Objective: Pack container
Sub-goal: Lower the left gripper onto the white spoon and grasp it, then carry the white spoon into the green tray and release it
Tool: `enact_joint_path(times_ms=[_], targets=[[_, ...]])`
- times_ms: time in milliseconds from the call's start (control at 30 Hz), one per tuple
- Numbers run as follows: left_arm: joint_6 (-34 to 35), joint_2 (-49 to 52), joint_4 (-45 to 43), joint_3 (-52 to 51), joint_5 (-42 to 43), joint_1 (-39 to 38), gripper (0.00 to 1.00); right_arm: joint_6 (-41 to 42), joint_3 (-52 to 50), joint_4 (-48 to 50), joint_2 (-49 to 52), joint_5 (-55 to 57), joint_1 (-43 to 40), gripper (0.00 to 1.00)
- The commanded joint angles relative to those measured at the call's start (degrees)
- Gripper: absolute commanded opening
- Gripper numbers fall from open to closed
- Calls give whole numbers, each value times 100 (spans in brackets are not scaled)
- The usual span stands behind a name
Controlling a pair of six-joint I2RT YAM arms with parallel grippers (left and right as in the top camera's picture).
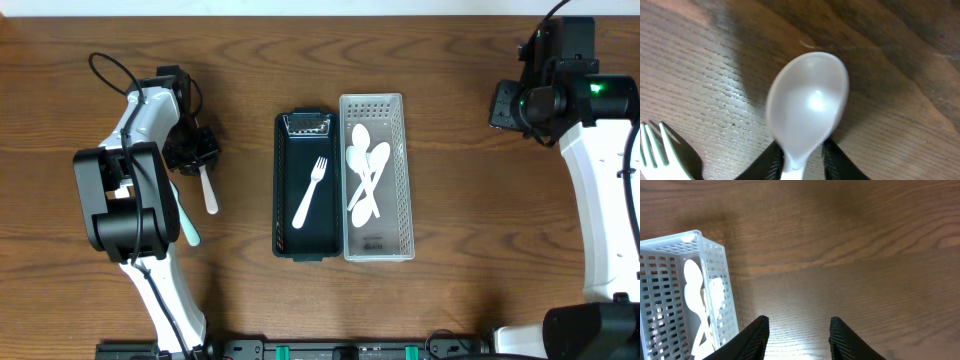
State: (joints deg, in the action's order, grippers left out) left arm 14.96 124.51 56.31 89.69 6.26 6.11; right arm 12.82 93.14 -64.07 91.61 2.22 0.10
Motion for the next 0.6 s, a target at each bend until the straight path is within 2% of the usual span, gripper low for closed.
enact_joint_path(times_ms=[0, 267, 300, 400, 567], targets=[[-35, 57, 20, -140, -72, -2, 23, 42, -31, -11, 13, 59, -46, 42], [-35, 57, 17, -140, -87, -2, 19, 39, -31, -9, 13, 61, -46, 43], [-37, 57, 17, -140, -90, -2, 14, 42, -31, -7, 13, 61, -46, 43], [-35, 57, 15, -140, -90, -2, 8, 39, -31, -7, 13, 63, -46, 43], [-52, 42, 50, -101, -87, -9, 6, 39, -31, -4, 13, 63, -46, 43]])
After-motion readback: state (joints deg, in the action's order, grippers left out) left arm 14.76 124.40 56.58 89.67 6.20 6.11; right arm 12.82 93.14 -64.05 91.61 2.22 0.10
